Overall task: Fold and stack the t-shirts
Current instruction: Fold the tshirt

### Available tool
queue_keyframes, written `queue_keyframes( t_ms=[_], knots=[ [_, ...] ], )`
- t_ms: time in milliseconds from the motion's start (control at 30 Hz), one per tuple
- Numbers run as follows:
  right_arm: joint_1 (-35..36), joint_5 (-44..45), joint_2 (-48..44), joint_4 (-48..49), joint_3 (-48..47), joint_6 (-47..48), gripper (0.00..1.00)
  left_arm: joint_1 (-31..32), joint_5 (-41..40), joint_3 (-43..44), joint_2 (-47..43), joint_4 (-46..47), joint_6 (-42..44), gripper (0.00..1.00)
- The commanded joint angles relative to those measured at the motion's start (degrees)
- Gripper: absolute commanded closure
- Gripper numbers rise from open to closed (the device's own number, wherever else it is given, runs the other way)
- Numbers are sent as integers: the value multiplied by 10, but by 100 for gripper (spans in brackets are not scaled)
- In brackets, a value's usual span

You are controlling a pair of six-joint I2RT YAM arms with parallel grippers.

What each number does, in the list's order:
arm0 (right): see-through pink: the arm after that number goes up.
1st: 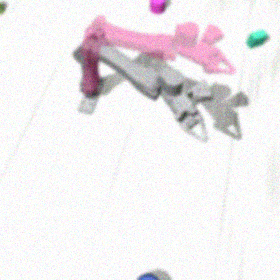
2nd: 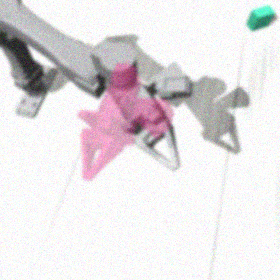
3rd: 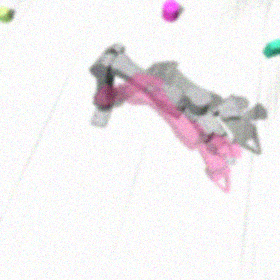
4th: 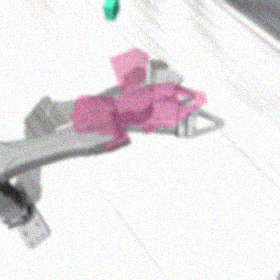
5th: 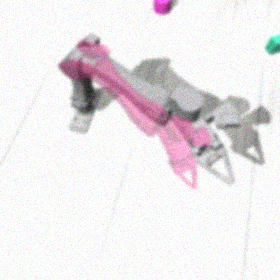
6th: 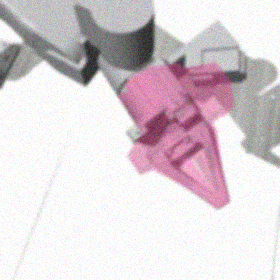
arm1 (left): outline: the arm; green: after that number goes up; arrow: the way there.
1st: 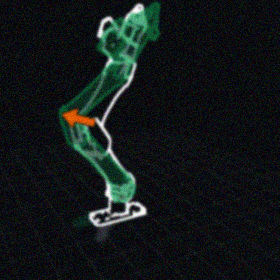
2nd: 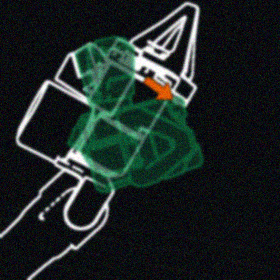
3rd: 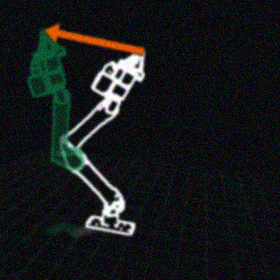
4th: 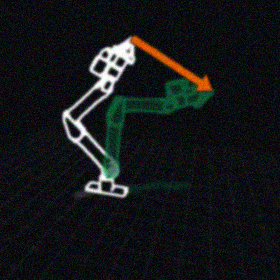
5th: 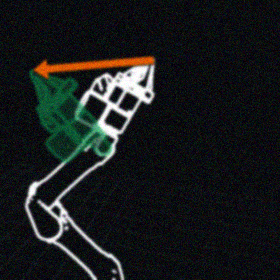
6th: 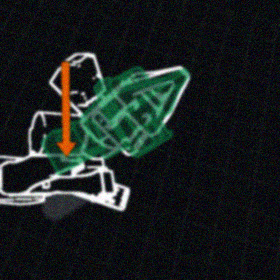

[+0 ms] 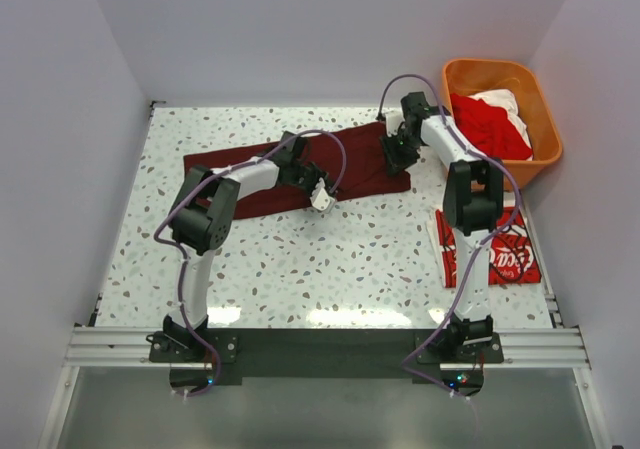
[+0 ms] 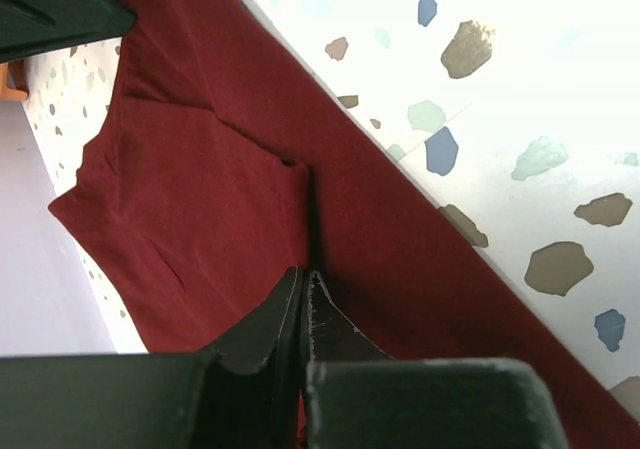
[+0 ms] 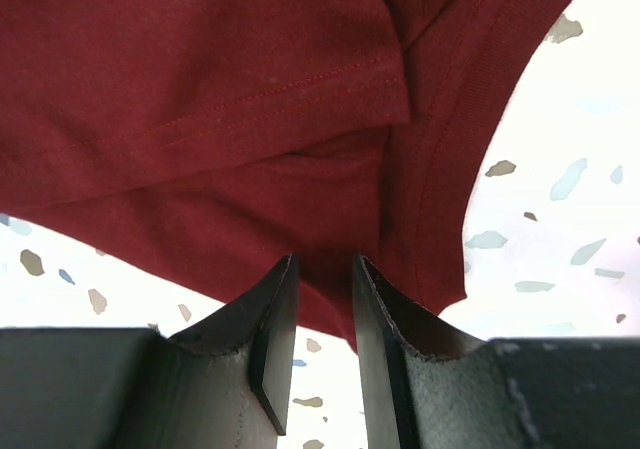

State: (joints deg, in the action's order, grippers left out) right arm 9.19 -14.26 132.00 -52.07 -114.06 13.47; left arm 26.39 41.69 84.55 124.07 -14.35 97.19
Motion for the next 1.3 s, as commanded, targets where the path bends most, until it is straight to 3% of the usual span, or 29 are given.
queue_keyframes(
  t_ms=[0,300,867,1067,1267],
  knots=[
    [-4,18,10,-13,-12,1,68,-4,4,17,1,17,7,99],
    [-4,61,27,-19,-12,6,70,-24,7,8,-4,42,2,100],
    [-2,63,27,-22,-15,9,71,-49,-14,18,26,71,10,100],
    [-2,61,25,-22,-17,11,71,-61,-24,26,28,99,-25,91],
    [-3,40,7,-21,-22,20,71,-87,-17,28,5,115,-96,63]
  ],
)
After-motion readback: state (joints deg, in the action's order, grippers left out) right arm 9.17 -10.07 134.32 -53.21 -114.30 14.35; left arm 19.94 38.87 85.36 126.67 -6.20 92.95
